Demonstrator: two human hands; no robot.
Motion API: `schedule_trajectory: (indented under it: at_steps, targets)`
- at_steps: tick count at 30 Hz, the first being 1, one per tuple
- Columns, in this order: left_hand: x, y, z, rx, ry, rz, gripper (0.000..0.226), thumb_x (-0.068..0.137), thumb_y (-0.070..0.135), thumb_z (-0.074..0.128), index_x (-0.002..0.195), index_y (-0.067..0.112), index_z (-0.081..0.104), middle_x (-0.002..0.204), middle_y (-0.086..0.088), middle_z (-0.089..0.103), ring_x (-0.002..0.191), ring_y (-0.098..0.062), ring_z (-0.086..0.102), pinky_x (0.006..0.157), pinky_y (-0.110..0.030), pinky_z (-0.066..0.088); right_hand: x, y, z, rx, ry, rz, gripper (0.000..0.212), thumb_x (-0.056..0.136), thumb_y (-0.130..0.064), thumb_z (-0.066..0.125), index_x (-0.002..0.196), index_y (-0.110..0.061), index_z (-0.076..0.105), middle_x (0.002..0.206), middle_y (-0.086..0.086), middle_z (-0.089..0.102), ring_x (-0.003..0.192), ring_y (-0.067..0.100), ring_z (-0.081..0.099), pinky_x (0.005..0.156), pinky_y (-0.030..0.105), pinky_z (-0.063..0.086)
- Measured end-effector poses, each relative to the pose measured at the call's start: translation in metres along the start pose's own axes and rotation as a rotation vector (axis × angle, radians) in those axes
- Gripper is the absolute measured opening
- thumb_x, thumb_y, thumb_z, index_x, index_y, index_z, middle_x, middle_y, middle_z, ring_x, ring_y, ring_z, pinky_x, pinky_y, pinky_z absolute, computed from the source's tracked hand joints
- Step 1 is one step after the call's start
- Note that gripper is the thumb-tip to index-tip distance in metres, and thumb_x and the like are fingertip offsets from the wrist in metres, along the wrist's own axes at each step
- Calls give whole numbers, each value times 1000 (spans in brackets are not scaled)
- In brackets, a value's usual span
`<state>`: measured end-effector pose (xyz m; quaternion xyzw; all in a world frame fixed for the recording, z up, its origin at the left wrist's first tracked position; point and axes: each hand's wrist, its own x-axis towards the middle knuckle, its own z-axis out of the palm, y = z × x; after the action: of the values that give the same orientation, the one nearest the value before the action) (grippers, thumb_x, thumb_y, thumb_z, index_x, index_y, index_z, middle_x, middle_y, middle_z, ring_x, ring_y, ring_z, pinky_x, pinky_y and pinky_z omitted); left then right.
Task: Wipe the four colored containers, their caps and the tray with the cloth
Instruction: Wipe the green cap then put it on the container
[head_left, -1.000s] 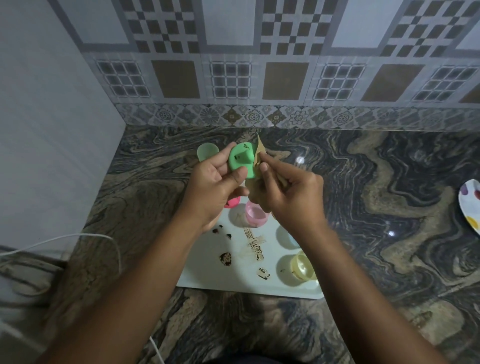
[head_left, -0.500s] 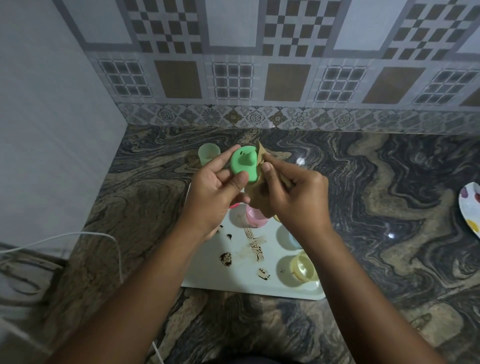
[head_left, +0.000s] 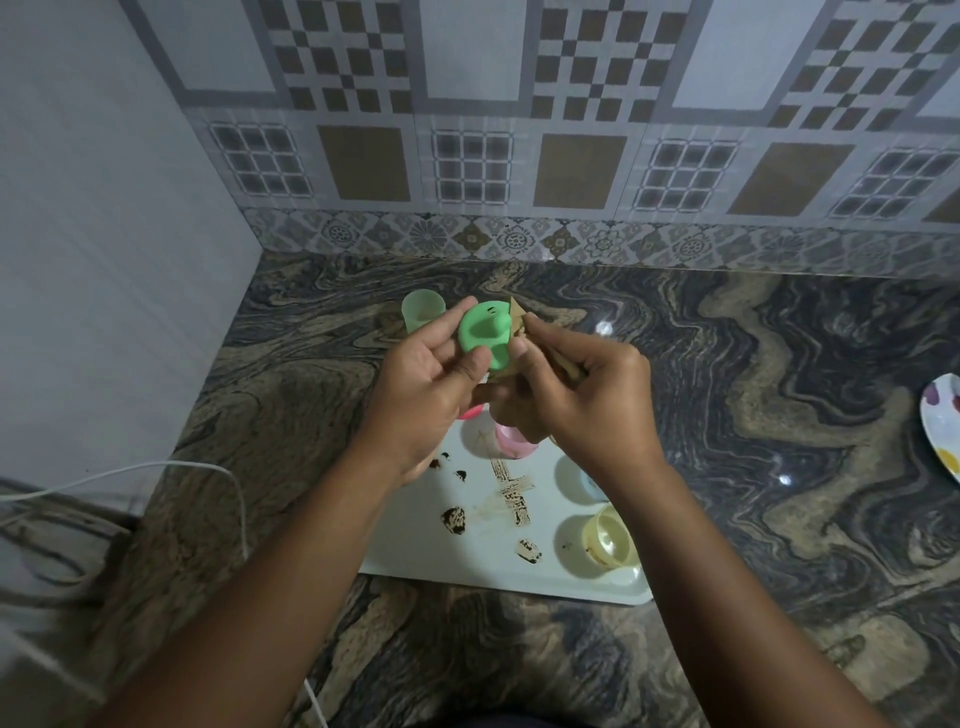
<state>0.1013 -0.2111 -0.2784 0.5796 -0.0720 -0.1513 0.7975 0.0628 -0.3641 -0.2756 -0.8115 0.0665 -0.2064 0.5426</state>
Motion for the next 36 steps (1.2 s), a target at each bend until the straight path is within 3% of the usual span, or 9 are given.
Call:
schedule_trajectory:
  at_steps: [2, 5, 9, 12, 20, 25, 32, 34, 36]
  targets:
    - [-1, 4, -1, -11, 44, -6, 49, 94, 6, 57, 141, 13, 46, 100, 5, 76, 87, -30, 61, 57, -24, 54, 1, 0, -3, 27, 4, -13, 20, 93, -14, 76, 113, -15, 80, 87, -12, 77, 82, 10, 77, 74, 34, 62]
    - [-1, 7, -4, -49, 70, -25, 43, 86, 21, 60, 129, 14, 55, 89, -1, 75, 87, -35, 45, 44, -19, 42, 2, 0, -4, 48, 2, -22, 18, 93, -9, 75, 109, -15, 81, 84, -12, 77, 80, 10, 77, 70, 29, 60]
    - [-3, 7, -4, -33, 41, -12, 50, 88, 28, 56, 136, 16, 55, 106, 3, 75, 95, -34, 61, 61, -24, 54, -3, 1, -2, 57, 11, -14, 18, 93, -13, 76, 110, -16, 81, 90, -10, 79, 83, 4, 76, 74, 30, 62]
    - [-7, 5, 0, -34, 9, 17, 62, 86, 19, 58, 146, 14, 43, 114, 6, 74, 100, -15, 69, 74, -28, 57, -5, 1, -2, 72, 25, -9, 18, 94, -14, 76, 112, -17, 80, 94, -10, 79, 87, 4, 76, 77, 33, 62]
    - [-6, 7, -5, 47, 71, -8, 44, 98, 7, 51, 141, 12, 51, 95, 1, 76, 80, -15, 70, 52, -19, 48, 1, -7, -6, 72, -18, 17, 14, 95, -16, 75, 107, -19, 82, 94, -10, 80, 89, 0, 75, 81, 31, 62]
    - [-5, 6, -4, 21, 124, -26, 44, 98, 12, 53, 142, 9, 51, 116, -6, 71, 95, -18, 71, 70, -30, 59, 0, -3, -12, 84, -221, 123, 27, 100, -16, 65, 124, -24, 75, 98, -9, 80, 96, 4, 74, 87, 37, 61]
    - [-3, 3, -2, 60, 191, -3, 53, 94, 2, 60, 144, 13, 47, 106, 9, 76, 72, -8, 69, 60, -27, 56, 5, 2, -16, -6, 161, 7, 5, 91, -23, 78, 94, -21, 74, 82, -11, 76, 74, 4, 73, 69, 42, 62]
    - [-5, 3, -1, 32, 189, -25, 47, 94, 3, 60, 139, 12, 50, 103, 5, 77, 75, -10, 69, 60, -26, 56, 1, -3, -14, 54, 48, -2, 14, 97, -24, 69, 105, -20, 79, 84, -5, 78, 73, 13, 77, 67, 48, 62]
    - [-6, 4, 1, -2, 179, -43, 42, 95, 5, 58, 136, 11, 52, 103, 2, 76, 85, -12, 71, 64, -28, 58, -3, -3, -12, 108, -117, 23, 30, 101, -25, 55, 123, -18, 75, 99, -4, 80, 90, 17, 78, 79, 51, 61]
